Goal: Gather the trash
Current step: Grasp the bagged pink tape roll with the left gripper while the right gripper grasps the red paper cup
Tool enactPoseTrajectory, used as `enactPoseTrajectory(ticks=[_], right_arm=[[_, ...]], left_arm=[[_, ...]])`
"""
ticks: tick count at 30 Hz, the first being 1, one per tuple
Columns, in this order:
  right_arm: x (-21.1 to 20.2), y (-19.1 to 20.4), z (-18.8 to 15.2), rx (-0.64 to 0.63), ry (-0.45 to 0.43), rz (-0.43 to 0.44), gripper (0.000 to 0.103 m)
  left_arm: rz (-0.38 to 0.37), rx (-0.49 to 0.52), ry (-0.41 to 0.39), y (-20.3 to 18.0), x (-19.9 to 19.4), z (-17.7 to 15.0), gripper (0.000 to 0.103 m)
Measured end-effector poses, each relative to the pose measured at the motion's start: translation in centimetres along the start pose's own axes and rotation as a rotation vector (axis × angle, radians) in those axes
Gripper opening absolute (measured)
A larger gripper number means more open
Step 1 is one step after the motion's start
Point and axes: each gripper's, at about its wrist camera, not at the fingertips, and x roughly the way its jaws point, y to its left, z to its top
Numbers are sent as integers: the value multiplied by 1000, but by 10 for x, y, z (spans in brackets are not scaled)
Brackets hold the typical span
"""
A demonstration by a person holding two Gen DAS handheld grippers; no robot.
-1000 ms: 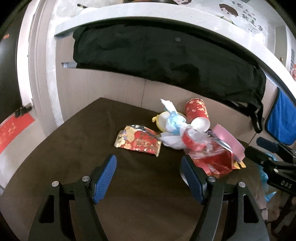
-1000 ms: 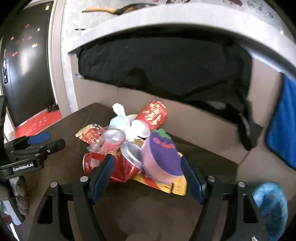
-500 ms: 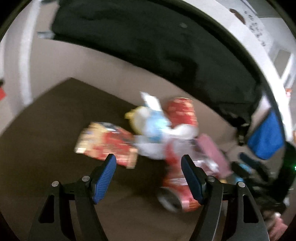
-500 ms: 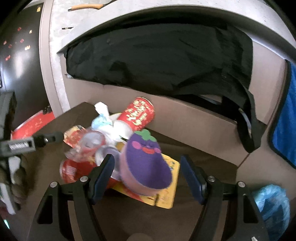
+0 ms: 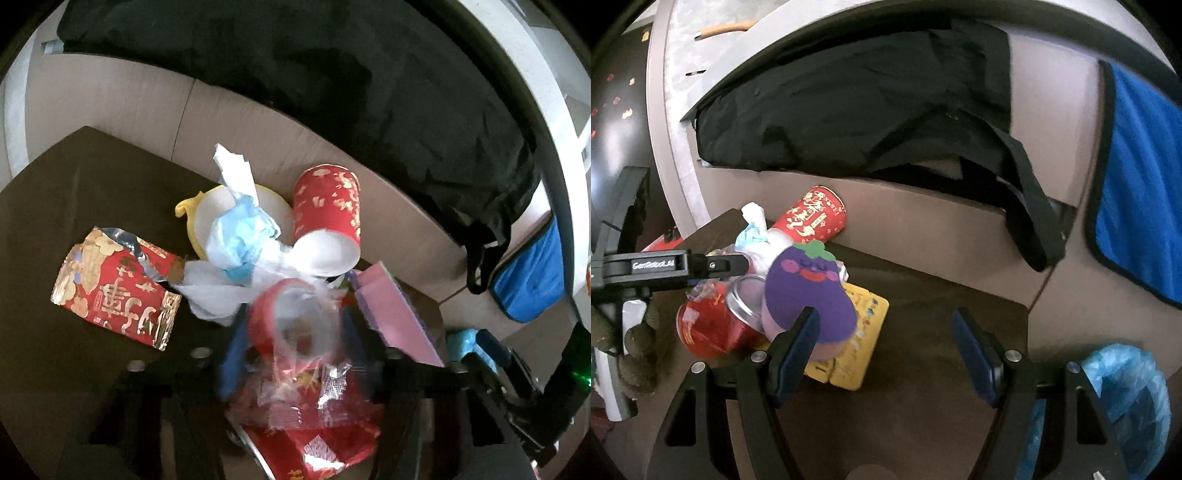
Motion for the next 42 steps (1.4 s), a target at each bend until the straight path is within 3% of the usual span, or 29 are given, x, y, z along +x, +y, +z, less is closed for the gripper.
enactPoseTrajectory(ticks=[8, 16, 23, 28, 33, 37, 42], right_arm=[[-2, 15, 1, -27, 5, 47, 71], [6, 58, 38, -47, -11, 92, 71], [51, 92, 76, 64, 8, 51, 71], [104, 107, 94, 115, 107, 6, 71], [131, 105, 98, 161, 167, -48, 71], [147, 104, 94, 194, 228, -29, 71], [144, 108, 95, 149, 201, -14, 61]], left_arm=[[33, 47, -104, 2, -44, -16, 37], [285, 47, -301, 30, -100, -32, 37], [351, 68, -346, 44, -112, -40, 37], [371, 84, -357, 47, -109, -46, 37], [348, 47, -347, 54, -111, -44, 37], [318, 16, -348, 59, -117, -43, 37], [311, 2, -354, 62, -120, -42, 37]])
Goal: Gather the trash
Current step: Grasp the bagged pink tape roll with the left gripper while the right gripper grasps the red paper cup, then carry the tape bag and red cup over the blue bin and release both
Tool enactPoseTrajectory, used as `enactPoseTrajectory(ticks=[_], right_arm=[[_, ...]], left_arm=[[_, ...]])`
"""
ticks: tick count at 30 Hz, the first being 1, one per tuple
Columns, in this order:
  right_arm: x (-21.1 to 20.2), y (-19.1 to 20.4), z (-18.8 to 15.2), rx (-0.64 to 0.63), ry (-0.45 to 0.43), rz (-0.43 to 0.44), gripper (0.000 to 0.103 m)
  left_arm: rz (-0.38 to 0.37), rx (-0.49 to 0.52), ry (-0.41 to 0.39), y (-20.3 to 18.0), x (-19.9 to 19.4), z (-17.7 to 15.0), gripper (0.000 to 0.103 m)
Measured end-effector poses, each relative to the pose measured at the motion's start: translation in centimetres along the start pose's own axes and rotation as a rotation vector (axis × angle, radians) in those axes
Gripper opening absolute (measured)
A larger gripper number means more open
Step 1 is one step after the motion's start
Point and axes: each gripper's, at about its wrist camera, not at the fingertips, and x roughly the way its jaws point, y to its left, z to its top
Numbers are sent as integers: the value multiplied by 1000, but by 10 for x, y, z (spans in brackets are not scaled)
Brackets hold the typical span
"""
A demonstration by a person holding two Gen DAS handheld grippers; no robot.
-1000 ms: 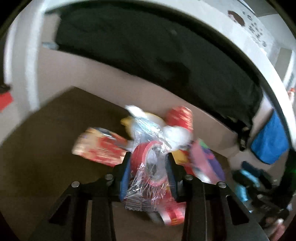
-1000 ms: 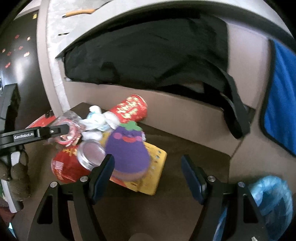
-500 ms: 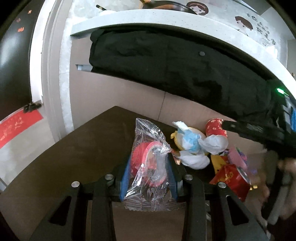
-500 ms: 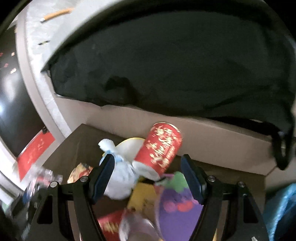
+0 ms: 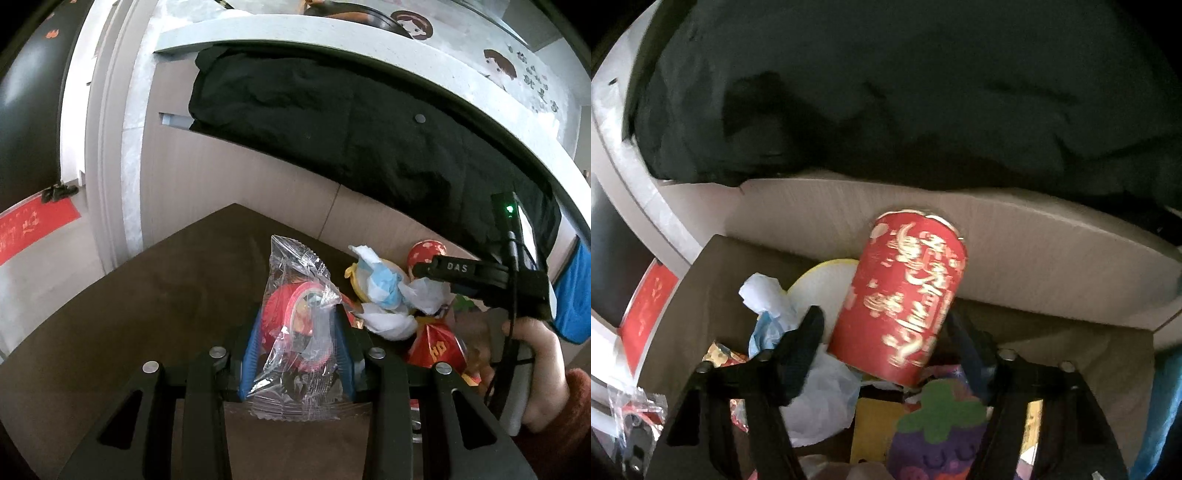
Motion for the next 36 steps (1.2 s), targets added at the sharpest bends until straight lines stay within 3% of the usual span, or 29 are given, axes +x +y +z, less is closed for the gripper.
enactPoseTrajectory(ticks=[6, 17, 29, 36], right_arm=[[-31, 5, -11, -106, -63, 26, 57], [-118, -12, -51, -190, -168, 72, 56], [-187, -32, -83, -277, -292, 68, 54], [-212, -63, -87, -240, -345, 59, 54]], left_arm=[[3, 9, -3, -4, -1, -2, 37], [-23, 43, -13, -32, -21, -2, 37], [-62, 120, -16, -92, -52, -2, 37], [-103, 179, -12, -135, -62, 0, 37]])
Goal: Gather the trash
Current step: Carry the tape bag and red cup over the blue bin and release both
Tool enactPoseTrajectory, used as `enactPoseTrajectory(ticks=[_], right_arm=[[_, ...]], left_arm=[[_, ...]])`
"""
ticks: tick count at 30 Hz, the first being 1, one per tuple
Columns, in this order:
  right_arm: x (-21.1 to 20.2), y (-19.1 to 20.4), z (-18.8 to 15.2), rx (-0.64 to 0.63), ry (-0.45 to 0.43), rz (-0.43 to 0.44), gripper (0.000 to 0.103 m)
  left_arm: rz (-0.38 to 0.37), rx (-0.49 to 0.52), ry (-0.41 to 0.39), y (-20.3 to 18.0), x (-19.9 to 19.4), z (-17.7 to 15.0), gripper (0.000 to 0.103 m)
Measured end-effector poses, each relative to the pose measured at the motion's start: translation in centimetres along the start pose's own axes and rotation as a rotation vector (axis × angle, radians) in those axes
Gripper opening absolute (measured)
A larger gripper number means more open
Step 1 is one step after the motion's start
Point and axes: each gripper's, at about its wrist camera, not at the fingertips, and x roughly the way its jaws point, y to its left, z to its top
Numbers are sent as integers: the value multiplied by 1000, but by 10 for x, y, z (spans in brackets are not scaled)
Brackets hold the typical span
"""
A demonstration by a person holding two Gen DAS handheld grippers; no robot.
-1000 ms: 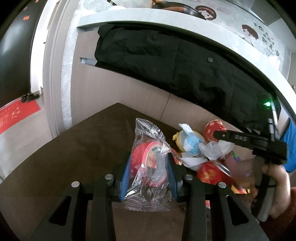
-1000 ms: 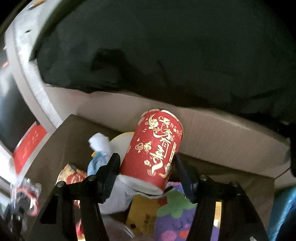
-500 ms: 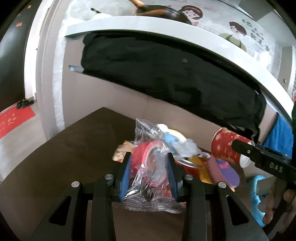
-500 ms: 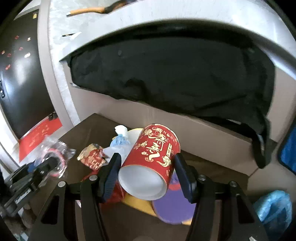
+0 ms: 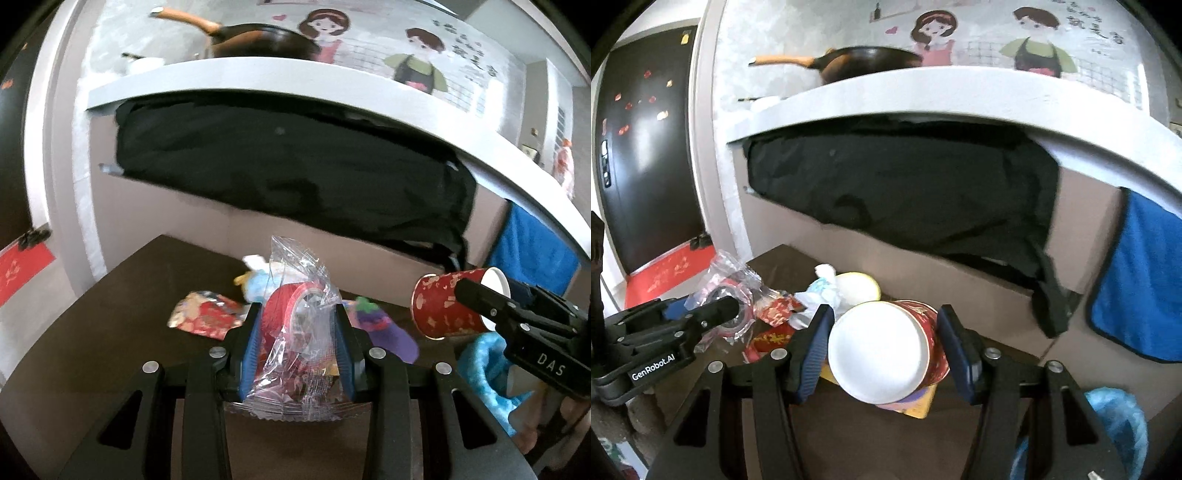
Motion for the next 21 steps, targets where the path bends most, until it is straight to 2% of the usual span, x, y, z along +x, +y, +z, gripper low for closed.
enactPoseTrajectory(ticks=[5, 11, 21], right_arm=[[-26, -38, -8, 35, -22, -55, 54], [-62, -99, -27, 107, -37, -137, 54], [-124, -203, -73, 242, -49, -279, 54]], left_arm=[[-60, 37, 21, -41, 5, 1, 37], [-177, 103, 43, -114, 14, -3, 37], [-373, 201, 134, -237, 41, -33, 37]])
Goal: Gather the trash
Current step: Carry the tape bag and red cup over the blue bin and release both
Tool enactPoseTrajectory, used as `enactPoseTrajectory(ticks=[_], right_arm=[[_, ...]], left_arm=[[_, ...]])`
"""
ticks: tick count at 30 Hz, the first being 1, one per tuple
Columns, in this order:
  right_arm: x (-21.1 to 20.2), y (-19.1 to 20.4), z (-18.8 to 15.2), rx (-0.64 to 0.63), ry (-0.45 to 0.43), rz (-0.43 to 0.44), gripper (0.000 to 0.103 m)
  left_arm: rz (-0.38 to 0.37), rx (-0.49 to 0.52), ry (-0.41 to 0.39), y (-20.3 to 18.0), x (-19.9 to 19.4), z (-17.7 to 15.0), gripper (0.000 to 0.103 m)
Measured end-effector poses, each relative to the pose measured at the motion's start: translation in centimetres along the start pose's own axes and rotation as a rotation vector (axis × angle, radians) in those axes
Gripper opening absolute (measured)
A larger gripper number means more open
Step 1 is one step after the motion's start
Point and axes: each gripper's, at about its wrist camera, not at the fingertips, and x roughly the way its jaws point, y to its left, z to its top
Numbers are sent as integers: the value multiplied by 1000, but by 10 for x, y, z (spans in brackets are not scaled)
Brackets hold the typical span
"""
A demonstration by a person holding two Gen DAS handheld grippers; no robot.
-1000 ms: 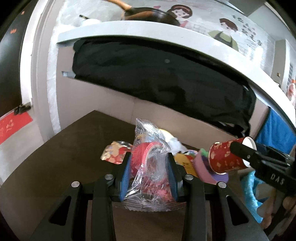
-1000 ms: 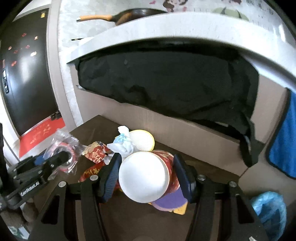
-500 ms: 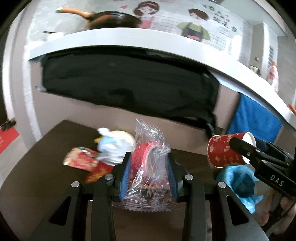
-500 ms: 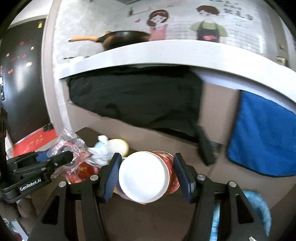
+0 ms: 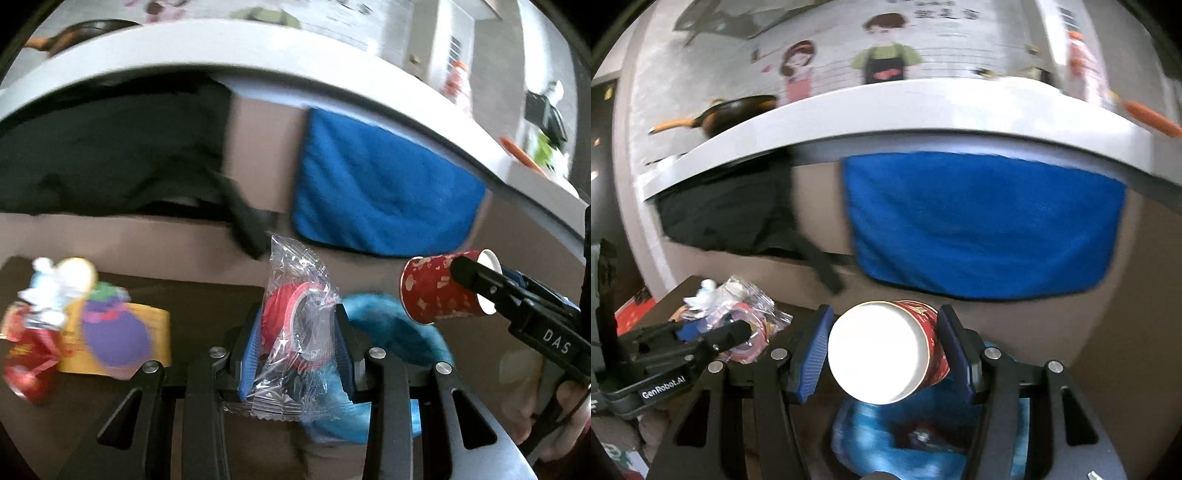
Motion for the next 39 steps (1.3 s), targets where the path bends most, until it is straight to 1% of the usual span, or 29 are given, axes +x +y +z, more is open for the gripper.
enactPoseTrajectory(ticks=[5, 9, 11, 17, 24, 30, 38, 39], right_arm=[[-8, -49, -20, 65, 28, -29, 54], [-5, -72, -34, 100, 53, -34, 54], [-2, -79, -41, 112, 62, -36, 54], [11, -91, -52, 147, 89, -24, 54], [28, -91, -57, 157, 115, -10, 54], [36, -92, -58, 163, 131, -6, 54], [37, -95, -59, 181, 133, -8, 54], [37, -97, -59, 184, 130, -9, 55]], left_arm=[[-61, 17, 57, -37, 33, -11, 37], [-69, 23, 88, -55, 52, -18, 37], [-72, 20, 101, -57, 58, -21, 37], [-59, 21, 130, -59, 73, -28, 37], [-49, 8, 158, -55, 88, -29, 37], [-61, -5, 172, -53, 93, -32, 37], [-86, -4, 170, -56, 97, -32, 38], [-95, -4, 172, -56, 98, -32, 42]])
